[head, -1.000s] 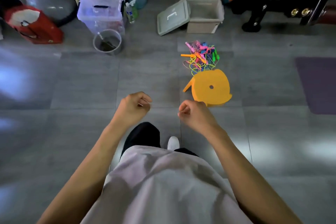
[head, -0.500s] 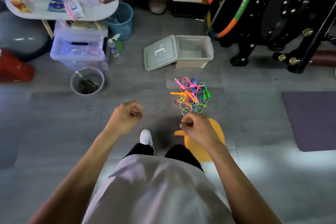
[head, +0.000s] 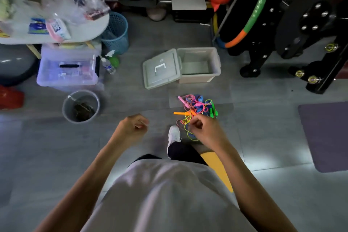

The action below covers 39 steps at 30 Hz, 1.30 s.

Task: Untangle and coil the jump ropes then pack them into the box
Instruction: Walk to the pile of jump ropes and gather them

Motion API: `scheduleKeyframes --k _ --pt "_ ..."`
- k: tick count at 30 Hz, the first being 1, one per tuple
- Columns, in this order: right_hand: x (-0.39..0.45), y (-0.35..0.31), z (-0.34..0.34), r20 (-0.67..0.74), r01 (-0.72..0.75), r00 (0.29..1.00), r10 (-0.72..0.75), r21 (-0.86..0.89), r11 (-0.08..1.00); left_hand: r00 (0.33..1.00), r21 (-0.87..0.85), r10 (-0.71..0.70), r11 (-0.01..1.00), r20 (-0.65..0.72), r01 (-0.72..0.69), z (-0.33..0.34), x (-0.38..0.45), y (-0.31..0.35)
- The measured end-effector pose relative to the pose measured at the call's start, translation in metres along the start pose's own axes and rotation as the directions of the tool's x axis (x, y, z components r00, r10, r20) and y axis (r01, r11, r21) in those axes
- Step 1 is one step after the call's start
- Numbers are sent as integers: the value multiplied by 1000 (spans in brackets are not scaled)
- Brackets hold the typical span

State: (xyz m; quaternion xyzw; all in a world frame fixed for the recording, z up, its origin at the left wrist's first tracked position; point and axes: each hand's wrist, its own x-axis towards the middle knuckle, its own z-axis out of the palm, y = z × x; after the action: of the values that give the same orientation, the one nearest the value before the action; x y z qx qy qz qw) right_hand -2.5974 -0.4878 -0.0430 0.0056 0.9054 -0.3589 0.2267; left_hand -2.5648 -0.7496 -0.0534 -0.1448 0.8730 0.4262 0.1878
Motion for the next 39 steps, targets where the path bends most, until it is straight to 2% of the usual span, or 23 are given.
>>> scheduleKeyframes --k 7,15,23,27,32,35,39 --pt "73 -1 -28 112 -34 993 42 -79 996 998 -27 64 998 11 -63 9 75 52" --pt "111 15 -34 64 -106 992 112 -90 990 986 32 90 995 140 -95 36 140 58" --pt "133 55 -62 130 -110 984 120 -80 991 990 23 71 997 123 -75 84 160 68" --pt "154 106 -84 159 -112 979 124 -83 990 995 27 51 998 81 -54 132 174 81" --pt "195 208 -88 297 -65 950 99 -123 990 997 96 -59 994 56 53 227 201 82" --pt "225 279 -77 366 -12 928 69 -158 987 993 134 -87 988 78 76 293 221 70" --pt "258 369 -44 383 15 922 63 -196 980 987 198 -124 975 103 102 366 248 35"
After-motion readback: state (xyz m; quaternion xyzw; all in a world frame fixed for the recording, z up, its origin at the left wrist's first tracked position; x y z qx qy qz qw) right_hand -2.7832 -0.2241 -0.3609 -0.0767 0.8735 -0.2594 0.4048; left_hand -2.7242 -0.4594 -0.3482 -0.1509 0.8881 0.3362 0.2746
